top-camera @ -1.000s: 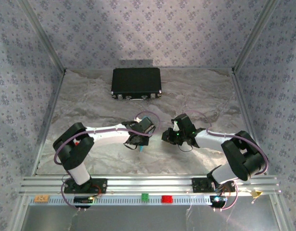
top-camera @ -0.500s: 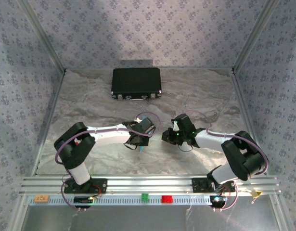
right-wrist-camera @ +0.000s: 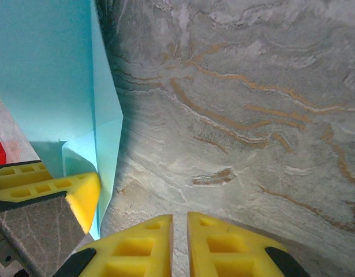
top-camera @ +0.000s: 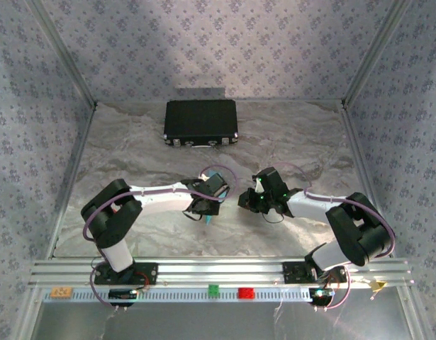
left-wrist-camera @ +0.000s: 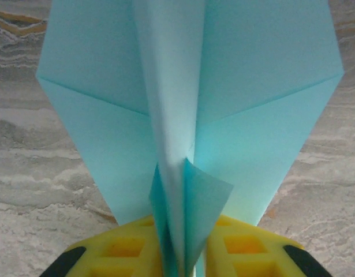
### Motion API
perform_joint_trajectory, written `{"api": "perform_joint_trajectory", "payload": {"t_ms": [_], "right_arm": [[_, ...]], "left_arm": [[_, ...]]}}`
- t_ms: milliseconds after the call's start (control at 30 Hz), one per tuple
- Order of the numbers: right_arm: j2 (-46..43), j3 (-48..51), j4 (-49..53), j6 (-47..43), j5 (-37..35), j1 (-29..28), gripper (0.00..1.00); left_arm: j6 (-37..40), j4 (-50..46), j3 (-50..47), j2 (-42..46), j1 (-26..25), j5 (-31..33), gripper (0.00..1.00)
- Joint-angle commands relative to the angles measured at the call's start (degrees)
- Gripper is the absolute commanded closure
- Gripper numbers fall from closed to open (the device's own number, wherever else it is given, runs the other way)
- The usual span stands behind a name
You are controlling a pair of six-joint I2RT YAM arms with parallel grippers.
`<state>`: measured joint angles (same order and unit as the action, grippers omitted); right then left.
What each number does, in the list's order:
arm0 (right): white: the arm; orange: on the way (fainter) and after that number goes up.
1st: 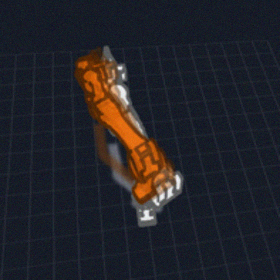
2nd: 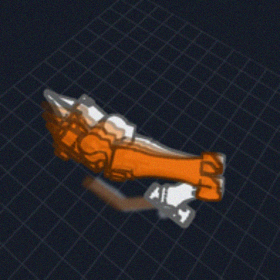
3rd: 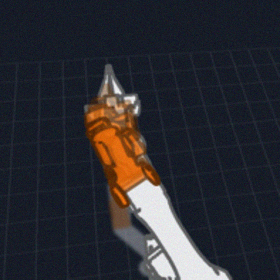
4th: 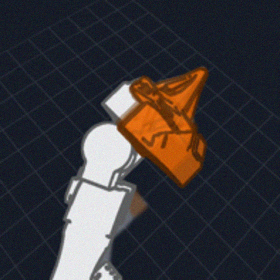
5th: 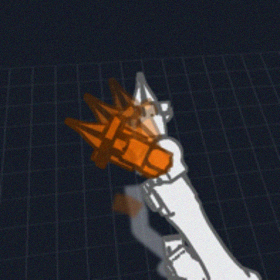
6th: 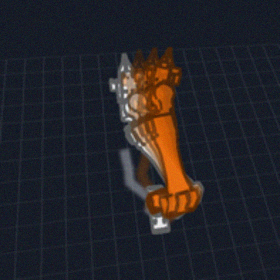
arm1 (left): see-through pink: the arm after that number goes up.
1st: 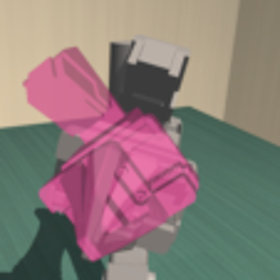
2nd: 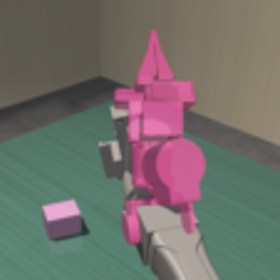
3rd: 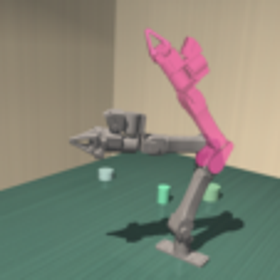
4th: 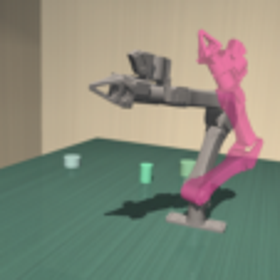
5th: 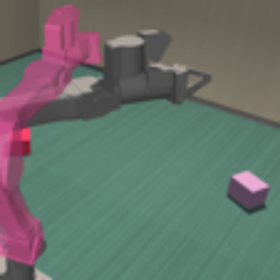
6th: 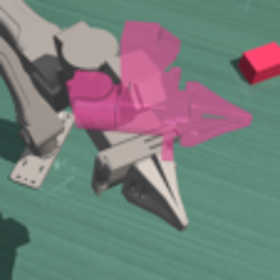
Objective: Fold a paper plane with a square sheet of paper (pick it up from the middle)
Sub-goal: Move the paper plane to the center of the table.
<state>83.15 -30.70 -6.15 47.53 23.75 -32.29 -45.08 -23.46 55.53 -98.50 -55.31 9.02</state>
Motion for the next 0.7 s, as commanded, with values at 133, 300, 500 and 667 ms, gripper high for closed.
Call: {"api": "perform_joint_trajectory", "payload": {"t_ms": [133,300,500,667], "right_arm": [[-0.49,-1.29,1.16,-0.67,-0.64,-0.32,0.85],[-0.82,-1.21,1.32,-0.61,-0.68,-0.33,0.85],[-1.67,-0.94,1.89,-0.60,-1.24,-0.25,0.84],[-1.97,-0.94,2.17,-0.82,-1.36,-0.14,0.84]], "left_arm": [[-1.32,-1.93,1.24,-1.92,-0.33,-0.23,0.73],[-2.53,-3.33,1.47,-1.88,-0.50,0.68,0.70],[-4.76,-5.98,2.63,-2.22,-1.19,2.59,0.66],[-6.22,-8.72,4.93,-3.65,-2.23,3.95,0.64]]}}
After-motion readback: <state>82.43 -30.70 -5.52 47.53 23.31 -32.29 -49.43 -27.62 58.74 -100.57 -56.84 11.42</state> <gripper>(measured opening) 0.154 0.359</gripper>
